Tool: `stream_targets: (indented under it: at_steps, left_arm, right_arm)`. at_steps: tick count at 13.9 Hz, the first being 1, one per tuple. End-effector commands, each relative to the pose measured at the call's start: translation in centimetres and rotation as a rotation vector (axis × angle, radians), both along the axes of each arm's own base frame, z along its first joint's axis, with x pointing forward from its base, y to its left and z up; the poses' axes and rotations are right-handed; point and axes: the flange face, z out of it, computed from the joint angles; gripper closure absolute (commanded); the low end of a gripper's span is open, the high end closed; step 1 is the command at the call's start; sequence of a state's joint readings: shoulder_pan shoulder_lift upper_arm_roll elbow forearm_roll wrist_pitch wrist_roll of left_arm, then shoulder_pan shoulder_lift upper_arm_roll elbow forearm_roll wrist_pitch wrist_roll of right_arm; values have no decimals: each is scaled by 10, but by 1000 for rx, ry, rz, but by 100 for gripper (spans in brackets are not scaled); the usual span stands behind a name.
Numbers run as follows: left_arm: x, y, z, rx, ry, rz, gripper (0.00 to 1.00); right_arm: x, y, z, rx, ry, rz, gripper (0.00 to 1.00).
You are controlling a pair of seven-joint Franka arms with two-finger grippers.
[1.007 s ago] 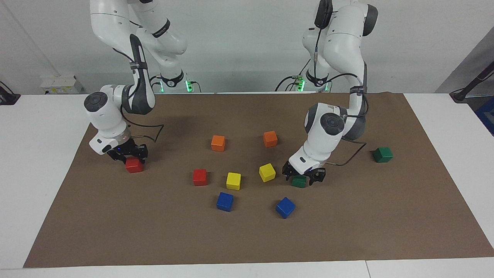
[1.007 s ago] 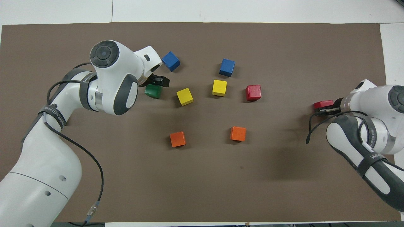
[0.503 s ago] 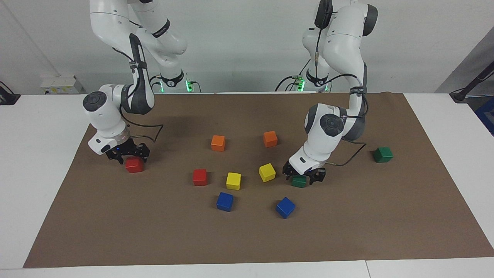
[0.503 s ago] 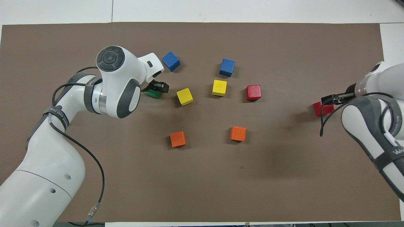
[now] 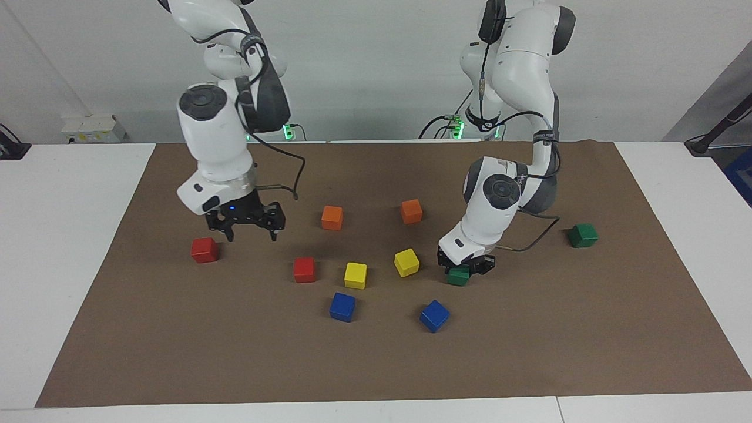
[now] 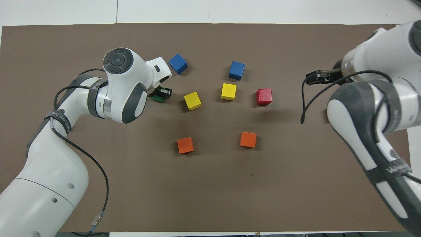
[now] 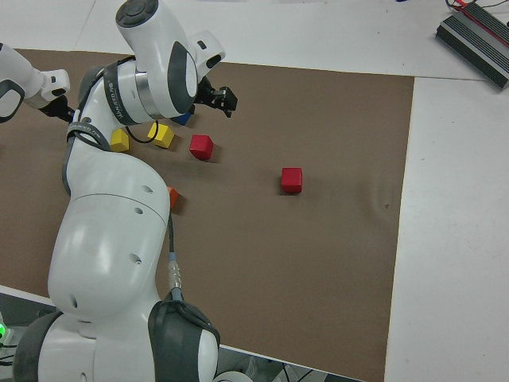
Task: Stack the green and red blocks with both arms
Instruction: 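Carry the green cube toward the placed green while the right gripper grasps the other red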
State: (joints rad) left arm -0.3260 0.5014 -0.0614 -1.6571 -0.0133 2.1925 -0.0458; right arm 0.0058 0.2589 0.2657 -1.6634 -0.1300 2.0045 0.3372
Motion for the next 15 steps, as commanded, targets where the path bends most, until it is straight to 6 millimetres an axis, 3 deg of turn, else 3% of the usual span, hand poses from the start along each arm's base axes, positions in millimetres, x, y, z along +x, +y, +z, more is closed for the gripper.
stream_targets:
  at_steps: [1, 2, 4, 13, 15]
  left_arm:
    - [9, 18, 29, 4, -7, 39, 100]
    - [11, 43, 51, -1, -31, 72, 100]
    - [3, 93, 77, 2, -47, 127, 100]
    - [-55, 314, 102, 36, -27, 156, 100]
    - [-60, 342, 98, 37, -23, 166, 100]
  right_arm:
    - [14, 29, -26, 7, -10, -50, 0]
    - [15, 32, -42, 13, -1, -56, 0]
    - [10, 35, -65, 16, 11, -63, 0]
    - [-19, 40, -139, 42, 8, -76, 0]
    - [-20, 39, -147, 43, 15, -75, 0]
